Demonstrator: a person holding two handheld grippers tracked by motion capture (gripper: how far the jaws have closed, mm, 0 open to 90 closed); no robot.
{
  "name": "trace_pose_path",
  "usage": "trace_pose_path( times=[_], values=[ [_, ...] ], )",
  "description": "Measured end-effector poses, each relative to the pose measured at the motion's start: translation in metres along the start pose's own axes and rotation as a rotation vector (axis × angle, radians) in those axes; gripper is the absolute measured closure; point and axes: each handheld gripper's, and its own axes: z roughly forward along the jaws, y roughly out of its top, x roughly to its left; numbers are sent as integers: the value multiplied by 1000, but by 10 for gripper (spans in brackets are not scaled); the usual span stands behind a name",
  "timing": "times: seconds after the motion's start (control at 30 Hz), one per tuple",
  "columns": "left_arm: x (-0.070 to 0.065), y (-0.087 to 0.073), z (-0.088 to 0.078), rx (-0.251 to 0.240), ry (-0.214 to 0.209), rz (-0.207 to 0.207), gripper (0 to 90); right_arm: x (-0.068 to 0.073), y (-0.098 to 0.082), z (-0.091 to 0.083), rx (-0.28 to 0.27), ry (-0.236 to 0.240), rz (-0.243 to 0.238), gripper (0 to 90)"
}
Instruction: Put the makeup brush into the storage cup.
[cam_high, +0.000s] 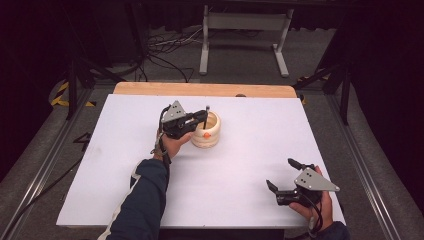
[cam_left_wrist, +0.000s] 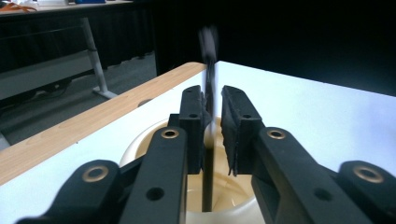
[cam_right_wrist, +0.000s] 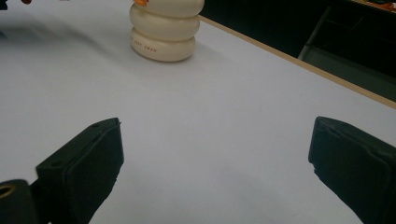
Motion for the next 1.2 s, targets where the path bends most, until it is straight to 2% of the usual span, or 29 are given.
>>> trace_pose_path(
  times=[0.13, 0.43, 0.47, 0.6, 0.87, 0.93, 1.2],
  values=[
    [-3, 3, -3, 1, 10, 25, 692, 1, 0, 0, 1, 8, -13, 35],
    [-9, 16, -14, -14, 31, 62, 598, 0, -1, 1, 9, 13, -5, 35],
    [-11, 18, -16, -11, 20, 63, 575, 1, -1, 1, 14, 17, -5, 35],
    [-16, 23, -19, -5, 38, 89, 518, 1, -1, 2, 16, 20, -8, 35],
    [-21, 30, -26, -1, 70, 102, 381, 1, -1, 2, 18, 22, -7, 35],
    [-22, 32, -28, 2, 94, 103, 307, 1, -1, 2, 21, 21, -7, 35],
    [-21, 33, -34, 11, 119, 89, 155, 1, -1, 1, 22, 19, -12, 35]
  ],
)
